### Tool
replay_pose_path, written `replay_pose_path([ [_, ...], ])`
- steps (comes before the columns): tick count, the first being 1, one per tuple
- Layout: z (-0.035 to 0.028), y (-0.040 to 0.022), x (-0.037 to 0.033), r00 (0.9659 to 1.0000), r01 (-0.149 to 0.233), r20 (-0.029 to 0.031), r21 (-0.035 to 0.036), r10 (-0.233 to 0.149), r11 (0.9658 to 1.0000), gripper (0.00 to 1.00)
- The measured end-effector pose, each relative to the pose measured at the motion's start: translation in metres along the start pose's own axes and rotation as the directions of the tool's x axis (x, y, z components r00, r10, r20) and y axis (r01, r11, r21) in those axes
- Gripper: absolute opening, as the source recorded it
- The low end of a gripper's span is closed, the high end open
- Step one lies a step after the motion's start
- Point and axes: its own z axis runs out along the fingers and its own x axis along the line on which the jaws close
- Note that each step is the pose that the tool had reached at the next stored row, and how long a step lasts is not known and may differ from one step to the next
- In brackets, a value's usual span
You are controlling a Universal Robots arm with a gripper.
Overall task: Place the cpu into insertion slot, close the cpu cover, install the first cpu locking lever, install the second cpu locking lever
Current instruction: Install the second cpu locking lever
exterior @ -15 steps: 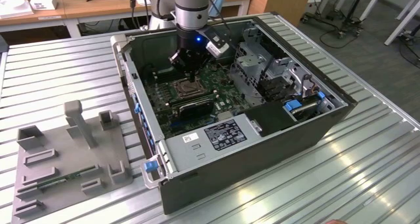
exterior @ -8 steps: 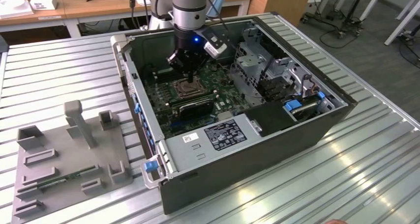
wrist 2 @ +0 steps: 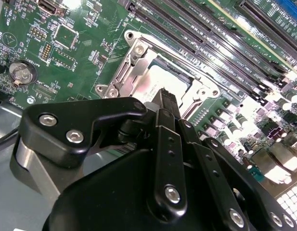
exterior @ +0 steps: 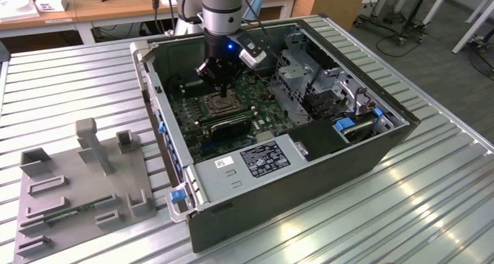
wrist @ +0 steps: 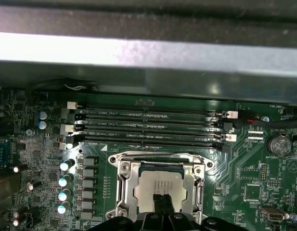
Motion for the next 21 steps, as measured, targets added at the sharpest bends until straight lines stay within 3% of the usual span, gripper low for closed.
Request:
replay_pose_path([
  [10,-0.0059,-0.0001,-0.0002,1.0000,0.000,0.0000,-0.0001,0.000,1.0000,0.11],
  [21,-0.0066,-0.0002,-0.0002,1.0000,0.000,0.0000,-0.0001,0.000,1.0000,0.11],
])
